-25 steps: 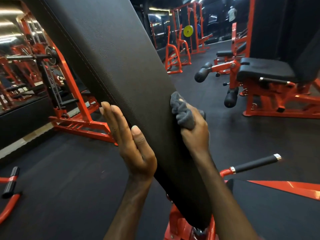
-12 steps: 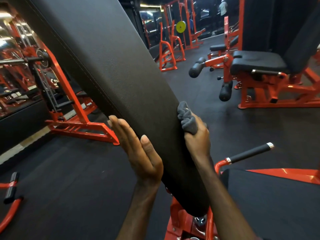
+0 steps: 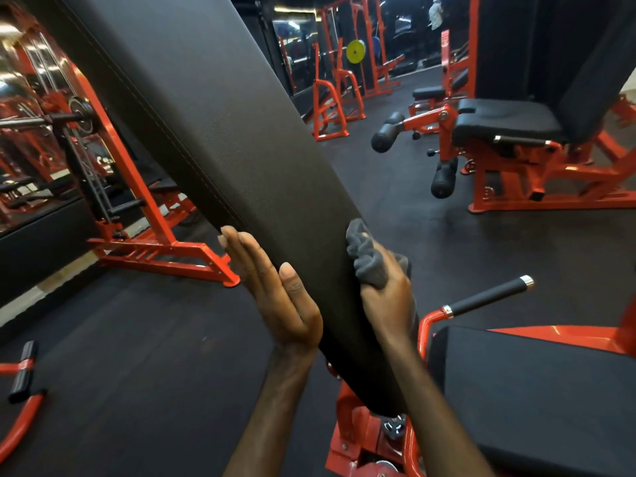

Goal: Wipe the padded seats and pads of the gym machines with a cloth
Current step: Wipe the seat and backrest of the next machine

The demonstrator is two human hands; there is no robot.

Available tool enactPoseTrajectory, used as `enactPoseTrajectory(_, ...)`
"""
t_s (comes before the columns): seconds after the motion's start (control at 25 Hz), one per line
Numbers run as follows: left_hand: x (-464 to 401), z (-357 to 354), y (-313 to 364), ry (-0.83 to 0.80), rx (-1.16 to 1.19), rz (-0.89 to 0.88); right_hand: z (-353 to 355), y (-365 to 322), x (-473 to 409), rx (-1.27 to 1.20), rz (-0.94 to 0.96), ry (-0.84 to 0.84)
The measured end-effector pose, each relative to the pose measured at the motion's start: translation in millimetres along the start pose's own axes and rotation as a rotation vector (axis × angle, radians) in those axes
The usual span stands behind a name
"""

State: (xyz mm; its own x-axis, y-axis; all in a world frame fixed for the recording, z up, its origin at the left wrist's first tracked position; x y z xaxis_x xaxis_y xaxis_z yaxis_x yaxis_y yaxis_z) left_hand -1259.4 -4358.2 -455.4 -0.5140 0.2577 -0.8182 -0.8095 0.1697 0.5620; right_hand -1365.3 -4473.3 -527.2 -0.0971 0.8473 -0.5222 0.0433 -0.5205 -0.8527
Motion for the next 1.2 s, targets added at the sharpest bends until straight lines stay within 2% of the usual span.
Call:
enactPoseTrajectory(0.08, 0, -1, -1, 0.003, 0.004, -0.010, -1, -3, 11, -0.046, 0.065, -0.058)
enactPoseTrajectory(0.16, -1, -1, -2, -0.002, 0.011, -0.018, -1, 6, -19, 0.012, 0.089, -0.099)
enactPoseTrajectory(0.28, -1, 0, -3, -0.011, 0.019, -0.016, 2, 13, -39, 0.068, 0.045, -0.074)
enactPoseTrajectory(0.44, 0, 0, -3, -0.015, 0.051, -0.011, -1, -5, 19, -0.120, 0.168, -0.036)
enactPoseTrajectory(0.56, -3, 1, -6, -0.022, 0.054, -0.024, -10, -12, -10, -0.125, 0.263, -0.104)
enactPoseTrajectory(0.64, -4, 1, -6, -0.023, 0.049, -0.024, -10, -8, -25, -0.057, 0.176, -0.100)
enactPoseTrajectory(0.72, -2, 1, -6, -0.027, 0.059, -0.009, -5, -8, -1, -0.041, 0.095, -0.037)
enactPoseTrajectory(0.84, -2, 2, -9, -0.031, 0.072, -0.030, -4, -31, 49, -0.146, 0.293, -0.070)
enactPoseTrajectory(0.92, -2, 2, -10, -0.038, 0.083, -0.031, -9, -32, 28, -0.160, 0.380, -0.117)
enactPoseTrajectory(1.04, -4, 2, -9, -0.039, 0.085, -0.016, -13, -23, -5, -0.138, 0.306, -0.106)
enactPoseTrajectory(1.12, -3, 1, -10, -0.052, 0.097, -0.002, -9, -16, 17, -0.126, 0.257, -0.068)
enactPoseTrajectory(1.2, -3, 3, -12, -0.043, 0.110, -0.030, -7, -23, 57, -0.185, 0.288, -0.073)
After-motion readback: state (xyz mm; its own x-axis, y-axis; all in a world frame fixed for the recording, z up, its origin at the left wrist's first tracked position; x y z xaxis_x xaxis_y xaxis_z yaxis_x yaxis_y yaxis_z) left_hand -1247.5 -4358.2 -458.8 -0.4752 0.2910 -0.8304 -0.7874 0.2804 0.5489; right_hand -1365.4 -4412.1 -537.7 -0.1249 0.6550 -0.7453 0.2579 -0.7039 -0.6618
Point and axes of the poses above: each hand's wrist, its own x-axis away from the middle knuckle, its own z-axis out of the back of the hand, y = z × x, the point moved 4 cm from there along -x, towards the middle knuckle, and after that the axes turned 12 degrees about z, right-handed, at the moved point
